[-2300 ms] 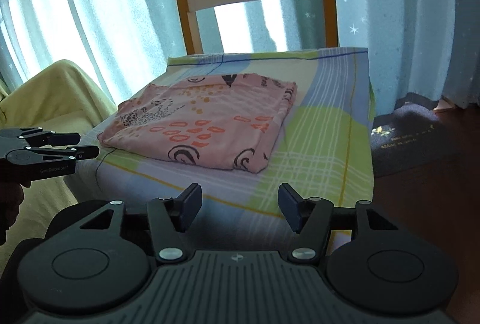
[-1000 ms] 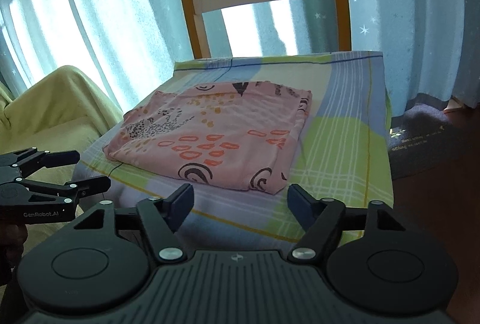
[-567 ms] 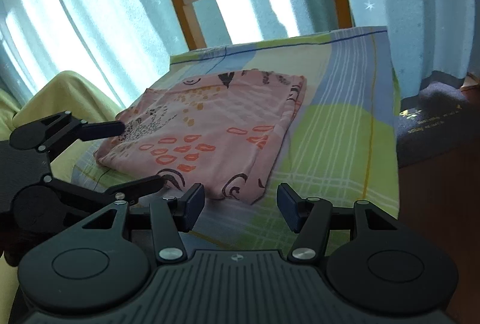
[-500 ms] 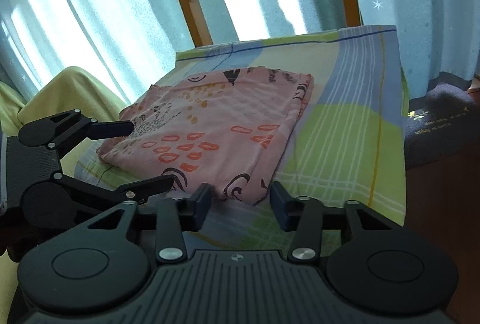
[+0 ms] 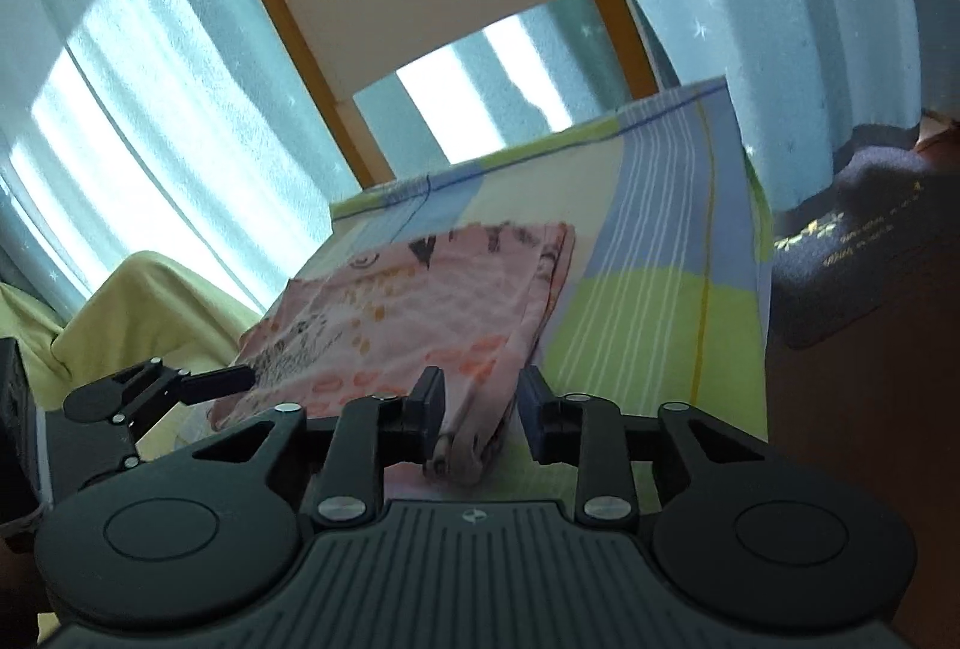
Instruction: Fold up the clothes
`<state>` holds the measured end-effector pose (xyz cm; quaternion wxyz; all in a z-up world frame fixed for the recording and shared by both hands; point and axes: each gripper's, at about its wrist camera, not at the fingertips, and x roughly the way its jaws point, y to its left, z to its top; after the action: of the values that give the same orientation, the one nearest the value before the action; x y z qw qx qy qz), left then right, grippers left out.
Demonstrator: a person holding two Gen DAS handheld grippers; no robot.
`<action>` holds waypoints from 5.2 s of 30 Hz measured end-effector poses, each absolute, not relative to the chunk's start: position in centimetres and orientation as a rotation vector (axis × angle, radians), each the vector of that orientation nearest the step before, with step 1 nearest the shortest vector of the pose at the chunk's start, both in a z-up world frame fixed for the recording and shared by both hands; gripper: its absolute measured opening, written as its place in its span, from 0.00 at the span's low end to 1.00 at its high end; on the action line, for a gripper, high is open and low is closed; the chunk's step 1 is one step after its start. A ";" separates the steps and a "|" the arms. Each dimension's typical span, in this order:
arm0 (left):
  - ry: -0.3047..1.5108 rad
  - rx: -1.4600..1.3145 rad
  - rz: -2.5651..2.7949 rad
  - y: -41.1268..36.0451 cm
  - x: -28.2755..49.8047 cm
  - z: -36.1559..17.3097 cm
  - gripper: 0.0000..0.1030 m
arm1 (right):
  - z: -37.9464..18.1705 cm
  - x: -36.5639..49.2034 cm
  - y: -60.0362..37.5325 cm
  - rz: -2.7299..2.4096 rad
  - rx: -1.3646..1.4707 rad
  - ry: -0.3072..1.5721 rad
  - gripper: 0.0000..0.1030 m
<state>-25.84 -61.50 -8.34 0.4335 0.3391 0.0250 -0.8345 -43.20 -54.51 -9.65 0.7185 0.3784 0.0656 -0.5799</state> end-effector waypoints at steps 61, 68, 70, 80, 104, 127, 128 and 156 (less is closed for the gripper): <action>0.619 0.705 -2.102 -71.8 -9.1 -7.6 0.33 | -7.4 -37.6 -57.1 -1.194 0.453 0.421 0.32; 0.761 0.600 -2.073 -70.6 -8.7 -9.6 0.00 | -9.4 -32.6 -54.5 -1.091 0.386 0.552 0.35; 0.758 0.586 -2.036 -70.3 -8.0 -9.8 0.00 | -10.0 -32.3 -54.9 -1.105 0.390 0.576 0.35; 0.867 0.451 -2.100 -68.4 -6.6 -9.6 0.21 | -10.2 -32.9 -55.0 -1.145 0.390 0.639 0.34; -0.164 0.984 -2.157 -61.5 -13.0 -7.7 0.29 | -10.4 -31.1 -53.1 -1.139 0.163 0.860 0.36; -0.856 1.348 -1.992 -60.0 -16.5 -13.7 0.04 | -14.6 -29.2 -51.6 -1.009 -0.339 1.254 0.08; -0.850 1.347 -1.992 -60.0 -16.5 -13.7 0.04 | -14.5 -29.4 -51.7 -1.015 -0.315 1.243 0.08; -0.424 1.175 -1.939 -57.7 -16.7 -10.0 0.83 | -6.2 -31.7 -48.1 -1.438 0.301 0.655 1.00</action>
<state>-16.68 -57.68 -9.96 0.4056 0.4658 -0.1681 -0.7683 -31.74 -48.09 -6.15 0.6936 0.1347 0.2935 -0.6439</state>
